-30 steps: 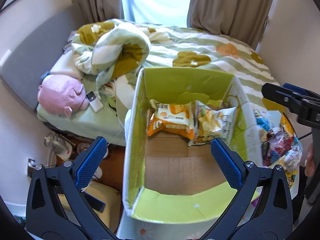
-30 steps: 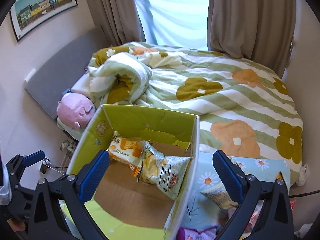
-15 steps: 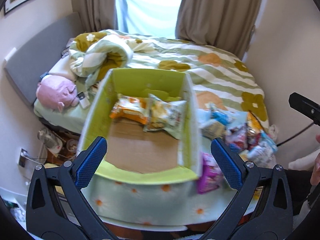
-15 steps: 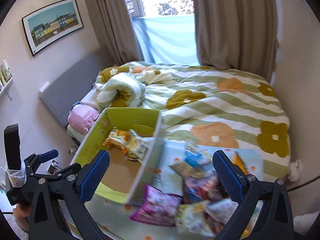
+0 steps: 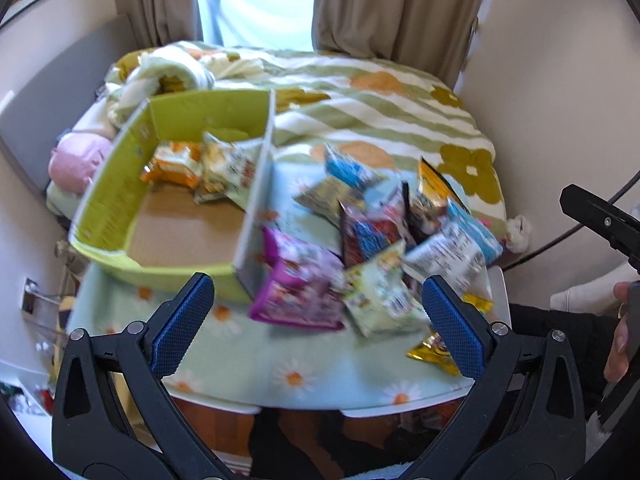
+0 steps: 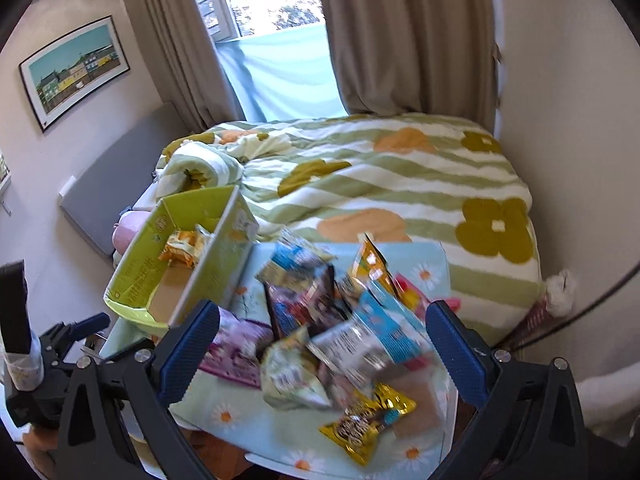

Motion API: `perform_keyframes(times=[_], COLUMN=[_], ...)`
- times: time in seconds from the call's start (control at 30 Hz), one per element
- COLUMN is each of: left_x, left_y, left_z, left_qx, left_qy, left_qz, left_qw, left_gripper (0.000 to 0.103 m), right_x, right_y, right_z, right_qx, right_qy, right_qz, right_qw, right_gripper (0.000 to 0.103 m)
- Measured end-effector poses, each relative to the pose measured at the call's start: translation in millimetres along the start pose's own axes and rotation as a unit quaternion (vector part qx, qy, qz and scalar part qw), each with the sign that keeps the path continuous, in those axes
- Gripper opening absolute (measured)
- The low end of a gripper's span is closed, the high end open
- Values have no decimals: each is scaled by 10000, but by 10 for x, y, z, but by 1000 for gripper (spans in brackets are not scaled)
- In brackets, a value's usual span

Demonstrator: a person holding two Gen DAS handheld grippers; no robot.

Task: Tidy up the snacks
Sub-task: 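Grasp the green-white snack bag with the left tool while the right tool grasps the blue bag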

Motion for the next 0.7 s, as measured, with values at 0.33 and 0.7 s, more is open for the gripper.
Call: perform_keyframes(times=[0.33,0.7], left_x=[352,525], left_y=[744,1508], left_z=[378,607], left_qx=[110,88], left_qy=[-390,-441], left_qz=[-635,-1004], left_qw=[9972,9939], left_gripper=[102,97], right_x=[490,756], right_y=[353,932], right_z=[462,601], right_qx=[-114,-162], right_qy=[742,1503], right_qz=[-456,-849], right_qw=[9961,9848], right_gripper=[103,103])
Point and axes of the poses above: each gripper's, at about its wrist camera, not at the fingertips, and y roughly the way its jaws point, z to its right, x to its underside, the point moved 8 cm from there along y, roughly the way its jaws point, and after that the axes turned 4 degrees about -y, right-handed, at the moved point
